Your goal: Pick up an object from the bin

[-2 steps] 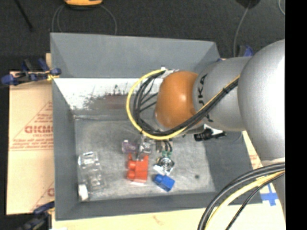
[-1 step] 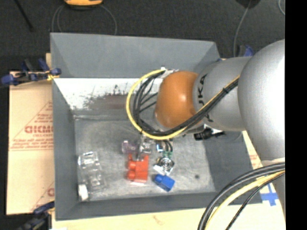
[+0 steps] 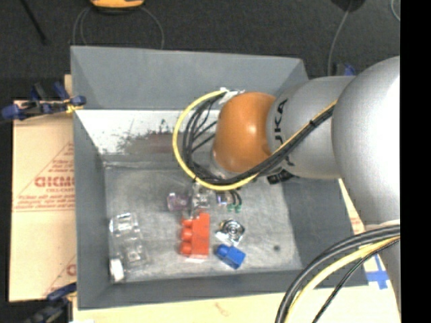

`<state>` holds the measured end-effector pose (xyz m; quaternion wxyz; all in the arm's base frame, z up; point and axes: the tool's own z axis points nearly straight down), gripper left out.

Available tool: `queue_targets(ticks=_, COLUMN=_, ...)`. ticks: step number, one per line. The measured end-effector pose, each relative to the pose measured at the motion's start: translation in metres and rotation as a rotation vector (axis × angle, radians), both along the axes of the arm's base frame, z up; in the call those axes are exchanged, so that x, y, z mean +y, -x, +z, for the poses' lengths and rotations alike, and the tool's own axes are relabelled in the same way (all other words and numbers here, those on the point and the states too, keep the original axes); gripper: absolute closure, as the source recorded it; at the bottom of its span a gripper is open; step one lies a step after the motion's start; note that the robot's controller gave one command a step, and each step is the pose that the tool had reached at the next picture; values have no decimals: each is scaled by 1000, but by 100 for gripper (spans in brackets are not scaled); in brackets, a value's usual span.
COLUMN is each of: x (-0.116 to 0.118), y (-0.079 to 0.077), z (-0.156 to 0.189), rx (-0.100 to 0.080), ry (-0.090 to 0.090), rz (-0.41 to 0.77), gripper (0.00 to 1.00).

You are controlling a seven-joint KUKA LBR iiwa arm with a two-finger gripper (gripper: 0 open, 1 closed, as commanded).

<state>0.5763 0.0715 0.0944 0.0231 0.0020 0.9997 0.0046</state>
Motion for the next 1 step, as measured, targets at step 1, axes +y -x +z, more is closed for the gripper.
queue_targets(ticks=1, x=-23, y=8, z=111, rx=34, ry=23, rz=501, gripper=100)
